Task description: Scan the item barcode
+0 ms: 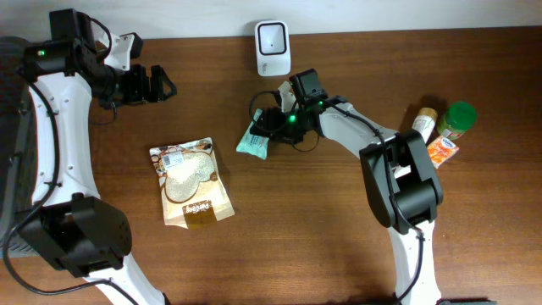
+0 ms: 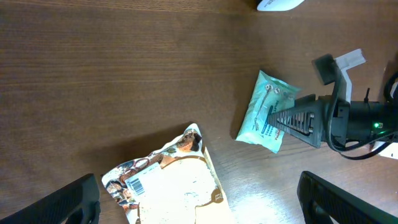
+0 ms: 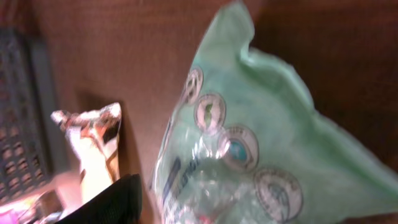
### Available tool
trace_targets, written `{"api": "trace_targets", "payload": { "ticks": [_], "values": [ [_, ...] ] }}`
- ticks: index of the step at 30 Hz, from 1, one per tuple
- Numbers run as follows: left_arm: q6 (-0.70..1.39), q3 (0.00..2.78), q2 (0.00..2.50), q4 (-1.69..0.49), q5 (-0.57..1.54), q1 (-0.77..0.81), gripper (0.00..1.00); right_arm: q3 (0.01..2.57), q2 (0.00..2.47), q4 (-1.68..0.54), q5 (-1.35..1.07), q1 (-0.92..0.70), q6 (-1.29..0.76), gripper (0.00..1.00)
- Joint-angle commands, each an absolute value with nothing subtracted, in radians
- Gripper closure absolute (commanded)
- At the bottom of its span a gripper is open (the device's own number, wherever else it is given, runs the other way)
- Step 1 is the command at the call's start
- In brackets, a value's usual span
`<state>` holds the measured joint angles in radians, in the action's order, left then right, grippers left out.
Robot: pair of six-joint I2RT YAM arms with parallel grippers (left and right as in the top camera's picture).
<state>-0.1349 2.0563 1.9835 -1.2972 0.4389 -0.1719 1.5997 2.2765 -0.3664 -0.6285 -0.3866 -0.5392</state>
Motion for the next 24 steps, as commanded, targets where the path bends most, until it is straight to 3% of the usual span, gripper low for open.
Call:
{"api": "trace_targets", "payload": {
  "ticks": [1,7,14,19,24],
  "values": [
    [-0.145,2.062,1.982,-1.295,0.456,-0.17,0.01,1.603,2.263,-0.346,-0.416,-0.448,-0.559,0.4],
    [-0.144,2.062,1.982,-1.295,0.456,-0.17,0.01,1.603,2.288,-0.339,-0.399,-0.484,-0.559,0.68],
    [-0.144,2.062,1.982,-1.295,0.456,-0.17,0.01,1.604,2.261,-0.35,-0.567,-0.448,-0.433,0.76],
    [-0.144,2.062,1.982,-1.295,0.456,-0.17,0.01,1.605,2.14,-0.47,-0.56,-0.416,-0.269,0.79],
    [-0.144,2.062,1.982,-1.295,0.456,-0.17,0.01,1.605,1.944,-0.676,-0.213,-0.434,-0.097,0.8]
  ]
}}
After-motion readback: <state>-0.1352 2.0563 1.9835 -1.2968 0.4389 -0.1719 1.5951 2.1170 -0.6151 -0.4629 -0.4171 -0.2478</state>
